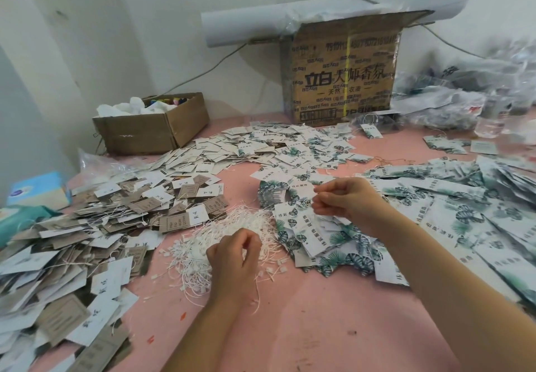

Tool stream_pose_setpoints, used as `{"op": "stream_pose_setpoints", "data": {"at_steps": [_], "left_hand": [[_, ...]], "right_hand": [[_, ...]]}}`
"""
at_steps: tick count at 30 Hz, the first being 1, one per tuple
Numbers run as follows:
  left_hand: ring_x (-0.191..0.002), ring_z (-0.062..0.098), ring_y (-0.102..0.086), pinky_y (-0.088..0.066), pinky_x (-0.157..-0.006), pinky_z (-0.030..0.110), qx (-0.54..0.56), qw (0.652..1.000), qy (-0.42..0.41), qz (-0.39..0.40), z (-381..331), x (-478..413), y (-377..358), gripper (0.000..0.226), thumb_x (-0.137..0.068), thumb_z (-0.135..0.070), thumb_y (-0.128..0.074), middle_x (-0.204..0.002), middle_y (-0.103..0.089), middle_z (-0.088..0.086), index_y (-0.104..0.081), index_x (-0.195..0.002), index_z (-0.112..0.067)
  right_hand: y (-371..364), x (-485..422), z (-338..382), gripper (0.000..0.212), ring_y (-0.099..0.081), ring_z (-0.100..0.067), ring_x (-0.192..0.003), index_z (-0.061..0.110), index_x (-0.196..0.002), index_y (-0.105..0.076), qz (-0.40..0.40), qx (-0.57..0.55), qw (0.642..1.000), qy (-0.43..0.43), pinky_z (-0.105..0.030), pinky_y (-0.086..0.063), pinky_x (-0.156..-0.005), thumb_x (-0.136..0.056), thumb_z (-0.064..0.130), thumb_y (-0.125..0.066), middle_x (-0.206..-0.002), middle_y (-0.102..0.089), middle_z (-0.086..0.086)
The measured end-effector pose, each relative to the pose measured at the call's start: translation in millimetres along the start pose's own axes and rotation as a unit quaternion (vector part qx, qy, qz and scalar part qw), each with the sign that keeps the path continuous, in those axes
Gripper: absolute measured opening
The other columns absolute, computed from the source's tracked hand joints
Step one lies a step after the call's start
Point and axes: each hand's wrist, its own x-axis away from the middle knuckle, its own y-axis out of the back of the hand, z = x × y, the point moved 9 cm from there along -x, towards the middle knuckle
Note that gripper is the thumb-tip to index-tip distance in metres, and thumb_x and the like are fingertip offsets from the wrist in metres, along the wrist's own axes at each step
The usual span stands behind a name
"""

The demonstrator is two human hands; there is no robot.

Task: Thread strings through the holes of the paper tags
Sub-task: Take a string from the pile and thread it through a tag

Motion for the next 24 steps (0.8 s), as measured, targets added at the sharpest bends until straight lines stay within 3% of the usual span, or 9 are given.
{"op": "stream_pose_setpoints", "data": {"at_steps": [3, 8, 12, 14, 16, 19, 22, 24], "left_hand": [[-0.082, 0.008, -0.054, -0.017, -0.077, 0.022, -0.02, 1.0, -0.013, 0.007, -6, -5, -1, 0.02, -0.094, -0.021, -0.053, -0.074, -0.061, -0.01, -0.057, -0.075, -0.026], [-0.083, 0.01, -0.054, -0.013, -0.071, 0.023, -0.04, 0.999, -0.001, 0.013, -12, -22, -3, 0.021, -0.094, -0.028, -0.051, -0.075, -0.061, -0.009, -0.057, -0.074, -0.026], [-0.084, 0.013, -0.056, -0.011, -0.069, 0.026, -0.058, 0.998, 0.019, 0.034, -11, -40, -13, 0.02, -0.093, -0.034, -0.05, -0.079, -0.063, -0.011, -0.061, -0.079, -0.027], [-0.086, 0.014, -0.056, -0.012, -0.072, 0.028, -0.071, 0.996, 0.024, 0.042, -10, -49, -21, 0.021, -0.094, -0.035, -0.05, -0.082, -0.064, -0.011, -0.064, -0.082, -0.025], [-0.087, 0.015, -0.054, -0.01, -0.067, 0.031, -0.094, 0.994, 0.028, 0.043, -9, -57, -28, 0.023, -0.094, -0.036, -0.048, -0.083, -0.064, -0.013, -0.065, -0.085, -0.025], [-0.086, 0.012, -0.053, -0.009, -0.065, 0.032, -0.092, 0.994, 0.044, 0.046, -7, -67, -39, 0.02, -0.093, -0.037, -0.049, -0.083, -0.062, -0.014, -0.065, -0.086, -0.027], [-0.087, 0.011, -0.051, -0.012, -0.07, 0.032, -0.103, 0.992, 0.045, 0.06, -7, -75, -51, 0.02, -0.093, -0.038, -0.049, -0.086, -0.063, -0.013, -0.066, -0.089, -0.028], [-0.092, 0.012, -0.05, -0.014, -0.073, 0.032, -0.108, 0.991, 0.041, 0.068, -7, -80, -56, 0.021, -0.093, -0.039, -0.049, -0.089, -0.064, -0.013, -0.066, -0.089, -0.028]], "right_hand": [[-5, -8, -1, 0.006, -0.069, -0.02, -0.061, -0.004, -0.084, -0.062, -0.018, -0.051, 0.999, 0.0, -0.021, -0.055, -0.054, -0.081, -0.007, -0.057, -0.068, -0.07, -0.013], [-3, -29, 6, 0.007, -0.067, -0.017, -0.056, 0.002, -0.081, -0.059, -0.064, -0.032, 0.997, 0.018, -0.025, -0.056, -0.051, -0.087, 0.003, -0.057, -0.065, -0.068, -0.009], [-4, -48, 6, 0.01, -0.067, -0.023, -0.069, 0.004, -0.083, -0.055, -0.123, -0.016, 0.992, 0.024, -0.028, -0.058, -0.061, -0.092, 0.002, -0.052, -0.072, -0.065, -0.013], [-4, -58, 2, 0.009, -0.067, -0.025, -0.069, 0.003, -0.09, -0.053, -0.143, -0.097, 0.985, 0.001, -0.032, -0.059, -0.063, -0.095, 0.0, -0.046, -0.071, -0.061, -0.013], [-9, -67, -4, 0.012, -0.065, -0.021, -0.056, 0.003, -0.093, -0.051, -0.15, -0.205, 0.966, -0.04, -0.034, -0.058, -0.056, -0.097, 0.0, -0.04, -0.067, -0.053, -0.01], [-18, -79, -12, 0.009, -0.043, -0.009, -0.033, 0.004, -0.092, -0.049, -0.159, -0.308, 0.934, -0.092, -0.021, -0.047, -0.04, -0.097, 0.005, -0.042, -0.054, -0.041, -0.003], [-15, -89, -7, 0.013, -0.028, -0.007, -0.035, 0.011, -0.084, -0.046, -0.16, -0.187, 0.964, -0.097, -0.015, -0.024, -0.032, -0.096, 0.006, -0.043, -0.057, -0.036, -0.001], [-10, -97, 2, 0.014, -0.029, -0.009, -0.041, 0.014, -0.085, -0.048, -0.166, -0.038, 0.983, -0.066, -0.016, -0.022, -0.032, -0.094, 0.005, -0.043, -0.061, -0.04, -0.002]]}}
